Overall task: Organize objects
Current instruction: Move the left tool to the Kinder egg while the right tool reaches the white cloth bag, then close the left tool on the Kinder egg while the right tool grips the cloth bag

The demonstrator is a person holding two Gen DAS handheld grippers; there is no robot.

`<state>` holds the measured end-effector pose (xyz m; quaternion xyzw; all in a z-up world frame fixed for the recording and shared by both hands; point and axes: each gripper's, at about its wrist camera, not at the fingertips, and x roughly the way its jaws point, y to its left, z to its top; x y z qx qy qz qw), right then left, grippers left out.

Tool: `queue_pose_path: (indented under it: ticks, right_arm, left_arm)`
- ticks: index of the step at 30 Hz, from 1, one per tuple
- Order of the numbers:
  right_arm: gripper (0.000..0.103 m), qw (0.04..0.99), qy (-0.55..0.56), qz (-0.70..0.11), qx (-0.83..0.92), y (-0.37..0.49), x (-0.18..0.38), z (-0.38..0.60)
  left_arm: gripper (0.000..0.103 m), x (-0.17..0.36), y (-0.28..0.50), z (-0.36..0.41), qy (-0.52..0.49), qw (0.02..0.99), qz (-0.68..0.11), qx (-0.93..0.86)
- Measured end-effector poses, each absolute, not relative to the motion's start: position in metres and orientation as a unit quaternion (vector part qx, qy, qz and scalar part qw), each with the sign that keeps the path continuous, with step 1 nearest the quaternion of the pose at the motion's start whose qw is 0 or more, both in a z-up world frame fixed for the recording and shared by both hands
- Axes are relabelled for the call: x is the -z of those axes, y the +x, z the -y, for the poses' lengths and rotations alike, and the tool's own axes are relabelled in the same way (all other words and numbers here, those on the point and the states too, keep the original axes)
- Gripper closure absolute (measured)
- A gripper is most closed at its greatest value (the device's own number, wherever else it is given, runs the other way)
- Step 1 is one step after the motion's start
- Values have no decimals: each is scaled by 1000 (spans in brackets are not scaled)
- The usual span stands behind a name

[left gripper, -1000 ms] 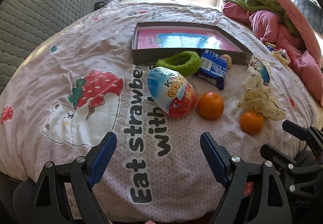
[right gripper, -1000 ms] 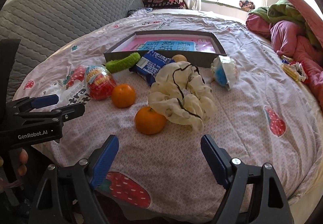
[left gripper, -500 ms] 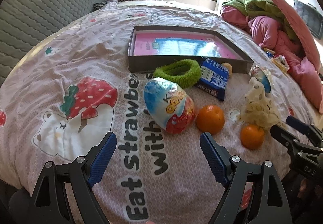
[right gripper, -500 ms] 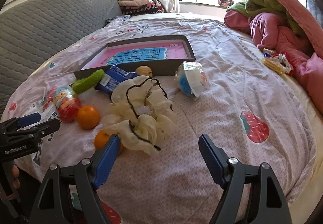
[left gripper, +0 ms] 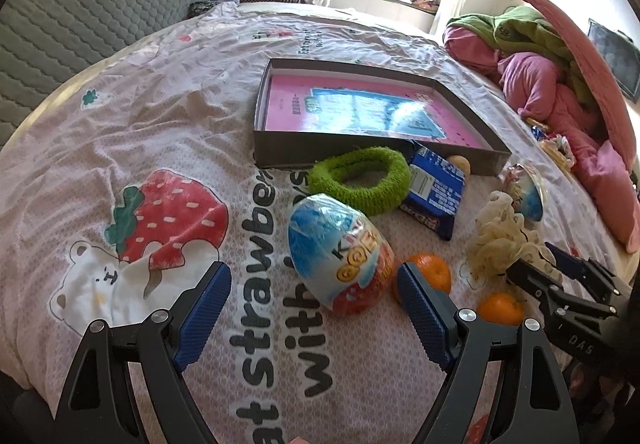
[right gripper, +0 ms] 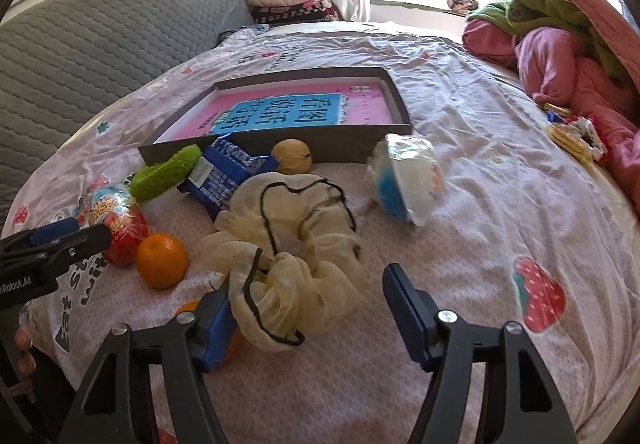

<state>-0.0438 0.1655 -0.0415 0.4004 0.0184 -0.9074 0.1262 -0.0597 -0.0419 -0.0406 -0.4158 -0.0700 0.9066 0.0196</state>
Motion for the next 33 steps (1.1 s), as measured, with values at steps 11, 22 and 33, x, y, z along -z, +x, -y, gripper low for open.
queue_pose_path:
  ticks: [11,22,33]
  right_arm:
    - [41,138,412,-31,900,-61,52,-157]
    - [72,172,378,-47,909,-62,50,-157]
    - [83,190,336,-44,921,-51,32,-157]
  left_arm:
    - [17,54,-79,48,-429,40,106,-896]
    - [18,66,-96,44,-441,45,118,-889]
    - [42,60,-89,45,-429,70,137,-890]
